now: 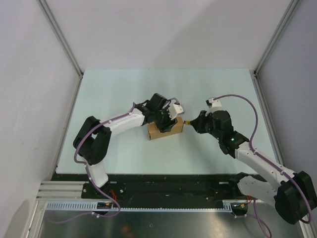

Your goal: Unpack the express box

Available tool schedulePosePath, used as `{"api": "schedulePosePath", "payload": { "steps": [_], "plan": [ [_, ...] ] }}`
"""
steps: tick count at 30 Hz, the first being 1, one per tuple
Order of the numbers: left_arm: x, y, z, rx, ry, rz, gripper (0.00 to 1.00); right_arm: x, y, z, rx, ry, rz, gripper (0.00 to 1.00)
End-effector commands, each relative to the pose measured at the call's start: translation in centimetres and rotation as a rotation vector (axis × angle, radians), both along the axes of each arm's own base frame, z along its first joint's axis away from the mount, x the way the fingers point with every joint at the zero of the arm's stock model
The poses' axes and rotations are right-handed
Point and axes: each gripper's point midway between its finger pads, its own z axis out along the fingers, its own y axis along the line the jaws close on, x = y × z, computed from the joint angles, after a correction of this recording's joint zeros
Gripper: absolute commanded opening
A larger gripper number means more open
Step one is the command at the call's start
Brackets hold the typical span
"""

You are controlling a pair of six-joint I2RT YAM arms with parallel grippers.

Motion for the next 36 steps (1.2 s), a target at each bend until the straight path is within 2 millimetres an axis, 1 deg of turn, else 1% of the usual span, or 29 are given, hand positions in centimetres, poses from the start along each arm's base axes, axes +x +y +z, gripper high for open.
{"api": "schedulePosePath", "payload": {
  "steps": [1,3,5,8,9,10,11,13,14,16,17,19,25,33,36],
  "plan": [
    [-1.5,3.0,-4.3,0.151,0.101,0.051,0.37,-2.7,0.1,-1.6,-0.03,0.095,0.082,0.0],
    [-1.3,3.1,-4.1,0.154,0.092,0.054,0.36,-2.5,-0.2,-1.2,-0.019,0.087,0.07,0.0],
    [-1.1,2.9,-3.9,0.151,0.081,0.052,0.36,-1.9,-0.5,-0.7,-0.01,0.061,0.046,0.0],
    [-1.2,2.7,-3.8,0.153,0.072,0.045,0.35,-0.2,-1.0,0.7,0.026,0.013,-0.006,0.0],
    [-1.2,2.6,-3.8,0.155,0.068,0.045,0.35,0.2,-1.2,0.6,0.028,0.018,-0.022,0.0],
    [-1.2,2.5,-3.8,0.156,0.066,0.04,0.34,1.0,-1.3,1.7,0.051,-0.011,-0.04,0.0],
    [-1.3,2.5,-3.8,0.156,0.063,0.037,0.34,1.6,-1.2,2.3,0.062,-0.032,-0.048,0.0],
    [-1.1,2.4,-3.6,0.156,0.051,0.039,0.33,2.3,-0.9,2.4,0.071,-0.037,-0.053,0.0],
    [-1.2,2.3,-3.4,0.156,0.047,0.036,0.33,2.7,-0.6,3.2,0.085,-0.054,-0.052,0.0],
    [-1.0,2.5,-3.4,0.167,0.031,0.038,0.34,3.3,-0.4,3.3,0.093,-0.056,-0.051,0.0],
    [-1.0,2.4,-3.3,0.17,0.024,0.036,0.34,3.5,-0.1,3.7,0.105,-0.07,-0.046,0.0],
    [-0.9,2.6,-3.3,0.179,0.017,0.038,0.35,3.7,0.2,4.0,0.115,-0.078,-0.04,0.0],
    [-0.7,2.4,-3.5,0.195,0.003,0.035,0.36,4.8,0.1,5.4,0.146,-0.111,-0.078,0.0],
    [-0.6,2.4,-3.7,0.203,0.001,0.036,0.36,5.5,0.8,4.3,0.132,-0.09,-0.064,0.0],
    [-0.6,2.3,-3.8,0.2,0.005,0.033,0.36,5.6,0.6,3.9,0.117,-0.085,-0.07,0.0]
  ]
}}
